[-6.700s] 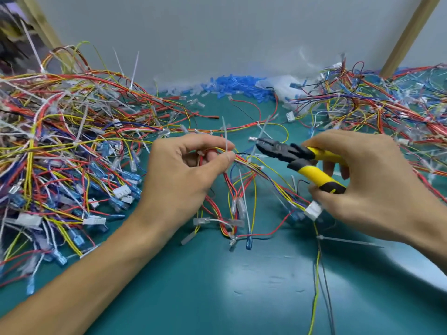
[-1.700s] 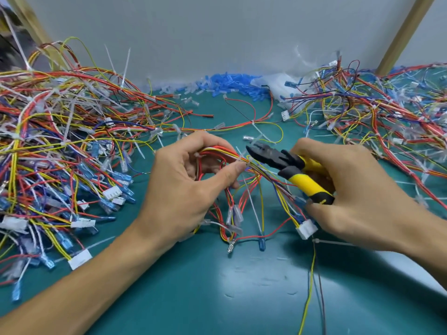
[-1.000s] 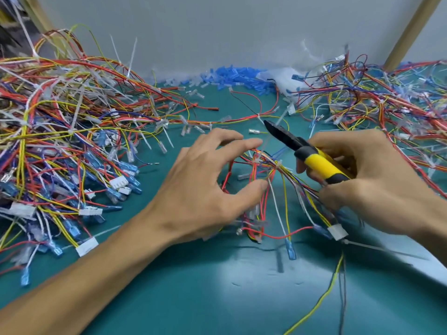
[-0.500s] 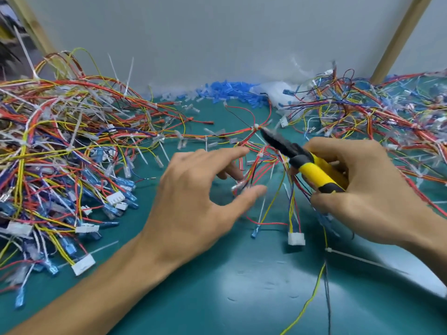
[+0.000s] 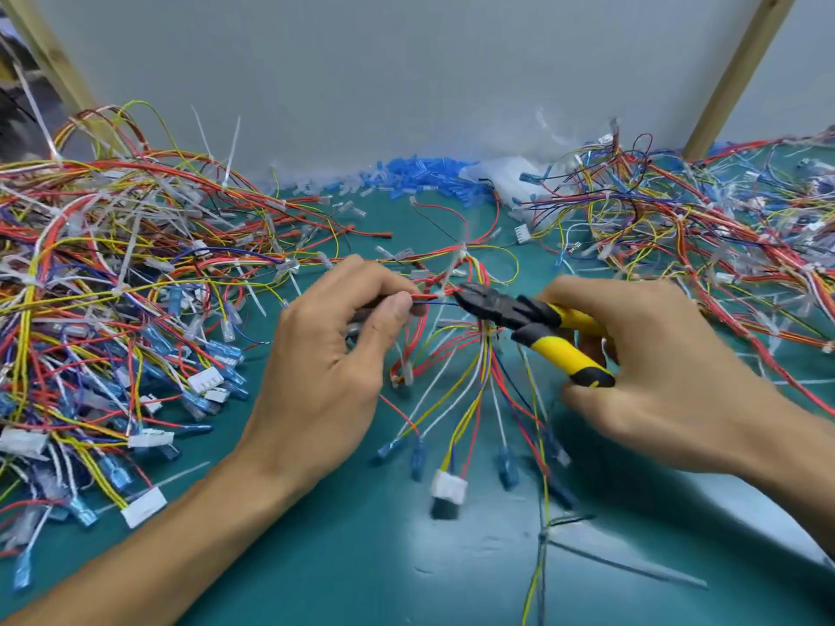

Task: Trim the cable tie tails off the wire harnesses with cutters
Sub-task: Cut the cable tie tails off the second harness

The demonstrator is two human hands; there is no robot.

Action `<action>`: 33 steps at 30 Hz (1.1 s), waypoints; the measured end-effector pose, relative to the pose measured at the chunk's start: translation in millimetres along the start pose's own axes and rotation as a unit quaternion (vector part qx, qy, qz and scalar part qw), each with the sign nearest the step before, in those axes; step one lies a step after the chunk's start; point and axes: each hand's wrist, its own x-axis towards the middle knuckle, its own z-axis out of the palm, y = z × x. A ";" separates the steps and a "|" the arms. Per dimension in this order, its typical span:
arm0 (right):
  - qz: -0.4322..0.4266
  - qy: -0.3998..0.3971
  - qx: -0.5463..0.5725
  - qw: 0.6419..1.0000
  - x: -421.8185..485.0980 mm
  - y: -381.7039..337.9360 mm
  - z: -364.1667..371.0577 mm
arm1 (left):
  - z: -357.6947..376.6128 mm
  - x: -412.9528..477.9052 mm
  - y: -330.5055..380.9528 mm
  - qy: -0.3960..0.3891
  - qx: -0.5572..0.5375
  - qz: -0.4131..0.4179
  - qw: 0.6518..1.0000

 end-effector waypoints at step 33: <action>0.069 -0.205 0.257 0.942 3.9 11.5 -11.5 | -5.2 2.0 19.7 -0.073 0.127 0.088 0.985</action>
